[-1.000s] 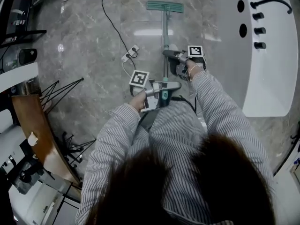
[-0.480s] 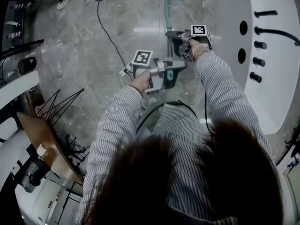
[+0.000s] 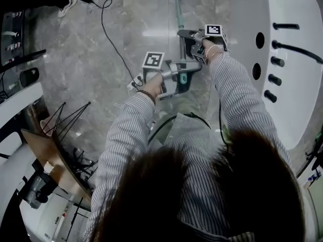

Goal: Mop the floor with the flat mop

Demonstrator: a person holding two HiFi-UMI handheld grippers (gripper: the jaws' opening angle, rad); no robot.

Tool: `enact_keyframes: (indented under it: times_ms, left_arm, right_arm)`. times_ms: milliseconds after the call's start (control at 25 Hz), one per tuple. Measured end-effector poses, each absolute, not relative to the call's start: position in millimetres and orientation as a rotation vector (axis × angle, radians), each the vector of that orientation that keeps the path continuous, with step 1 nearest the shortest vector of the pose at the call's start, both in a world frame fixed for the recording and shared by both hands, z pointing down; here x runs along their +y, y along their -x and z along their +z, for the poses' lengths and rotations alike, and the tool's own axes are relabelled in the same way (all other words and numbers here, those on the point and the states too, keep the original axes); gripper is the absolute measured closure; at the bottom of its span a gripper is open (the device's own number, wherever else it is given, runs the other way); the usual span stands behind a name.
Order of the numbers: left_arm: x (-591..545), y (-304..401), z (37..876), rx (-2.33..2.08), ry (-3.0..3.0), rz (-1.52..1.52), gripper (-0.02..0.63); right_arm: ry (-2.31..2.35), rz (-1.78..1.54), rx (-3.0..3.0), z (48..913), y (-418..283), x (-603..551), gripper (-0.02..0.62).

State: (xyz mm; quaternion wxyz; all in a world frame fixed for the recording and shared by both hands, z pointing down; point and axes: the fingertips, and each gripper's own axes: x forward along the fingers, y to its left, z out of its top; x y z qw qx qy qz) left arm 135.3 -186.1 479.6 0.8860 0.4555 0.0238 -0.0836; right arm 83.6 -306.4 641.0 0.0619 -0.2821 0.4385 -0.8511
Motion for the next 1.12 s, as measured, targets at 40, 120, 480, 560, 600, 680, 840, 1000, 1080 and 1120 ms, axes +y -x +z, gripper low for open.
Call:
enact_keyframes:
  times_ms: [40,120,480,560,600,680,840,1000,1080,1120]
  left_arm:
    - [-183,-136,480,0.051,-0.947,-0.157,0.577]
    - [-180,-137,482,0.049,-0.945,-0.142,0.58]
    - [-151,-140,488,0.074,-0.938,-0.114,0.589]
    - [-134,-140,490,0.088,-0.941,-0.097,0.589]
    - [-123,-139,490,0.096,-0.938,-0.093,0.589]
    - [-101,-136,490,0.114,-0.926,-0.085,0.595]
    - [-46,-127,492,0.142,-0.916,-0.077,0.6]
    - [27,-108,493,0.184,-0.908,-0.063,0.6]
    - [67,-97,494,0.202,-0.885,-0.048,0.6]
    - [86,-92,495,0.209,-0.873,-0.043,0.6]
  right_arm:
    - [0.845,-2.579,1.323,641,-83,-305,0.465]
    - [0.838,-2.582,1.325,641,-84,-302,0.466]
    - [0.844,-2.557,1.351,652,-87,-277,0.466]
    - [0.847,-2.556,1.352,651,-86,-262,0.466]
    - [0.848,-2.554,1.352,652,-85,-252,0.466]
    - [0.839,-2.547,1.357,660,-84,-230,0.466]
    - [0.85,-2.543,1.325,651,-70,-179,0.469]
    - [0.821,-2.533,1.308,653,-51,-108,0.469]
    - [0.832,-2.536,1.311,661,-43,-69,0.469]
    - [0.837,-2.532,1.308,665,-38,-50,0.471]
